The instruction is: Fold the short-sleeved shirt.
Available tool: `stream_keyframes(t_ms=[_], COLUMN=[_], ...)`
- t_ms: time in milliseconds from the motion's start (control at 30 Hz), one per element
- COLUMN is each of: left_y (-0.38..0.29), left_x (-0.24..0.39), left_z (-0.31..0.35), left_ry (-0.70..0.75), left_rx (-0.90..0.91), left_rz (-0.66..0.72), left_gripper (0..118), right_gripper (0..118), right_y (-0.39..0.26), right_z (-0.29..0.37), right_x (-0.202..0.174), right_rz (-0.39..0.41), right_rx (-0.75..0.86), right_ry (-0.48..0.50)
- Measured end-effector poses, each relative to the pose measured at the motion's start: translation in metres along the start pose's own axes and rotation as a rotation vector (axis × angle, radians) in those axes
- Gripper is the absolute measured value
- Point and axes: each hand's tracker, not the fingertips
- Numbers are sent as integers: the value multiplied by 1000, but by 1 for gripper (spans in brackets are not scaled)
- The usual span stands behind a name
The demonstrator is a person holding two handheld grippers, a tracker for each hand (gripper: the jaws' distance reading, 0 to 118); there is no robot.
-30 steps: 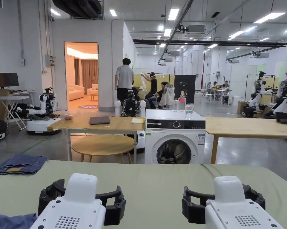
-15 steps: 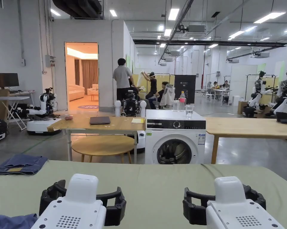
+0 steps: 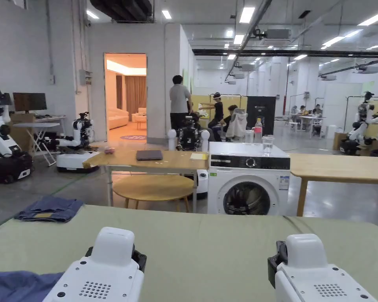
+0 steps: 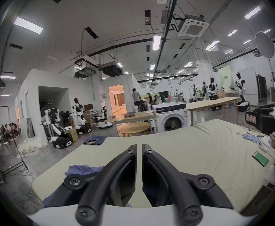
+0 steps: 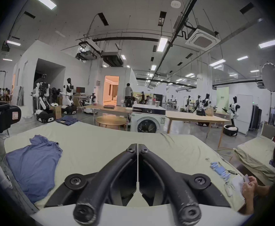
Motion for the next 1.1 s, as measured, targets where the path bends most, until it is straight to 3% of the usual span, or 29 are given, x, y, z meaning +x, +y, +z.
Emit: stream_keyframes(t_ms=[300,467,600,633,667,700,733,833,967,1100], left_y=[-33,-58,-85,-91,-100,-112,-126,-166,-215,-242], left_x=[-159,-200,-203,-203,-205,-208,-210,-194,-167,-157], left_z=[75,77,26,11,-11,-40,-69,-150,-244,-288], left_ry=[375,408,338,311,265,196,133,24,-17,60], left_rx=[-127,-251,-343,-365,-398,-453,-519,-676,-817,-884], left_rz=[43,62,87,113,150,202,251,315,229,231], left_gripper=[0,0,3,16,48,103,118,117,109,101], right_gripper=[0,0,0,0,0,0,0,0,0,0], right_y=[-6,-20,-31,-34,-37,-40,-43,-54,-71,-90], right_z=[-15,-18,-33,-38,-42,-46,-52,-68,-96,-120], right_x=[-160,-196,-202,-201,-200,-199,-197,-196,-190,-183], right_rz=[-10,14,24,28,34,37,39,63,45,36], right_rx=[-36,-42,-64,-67,-71,-79,-89,-113,-166,-208], right_ry=[411,496,502,502,497,487,482,441,420,394])
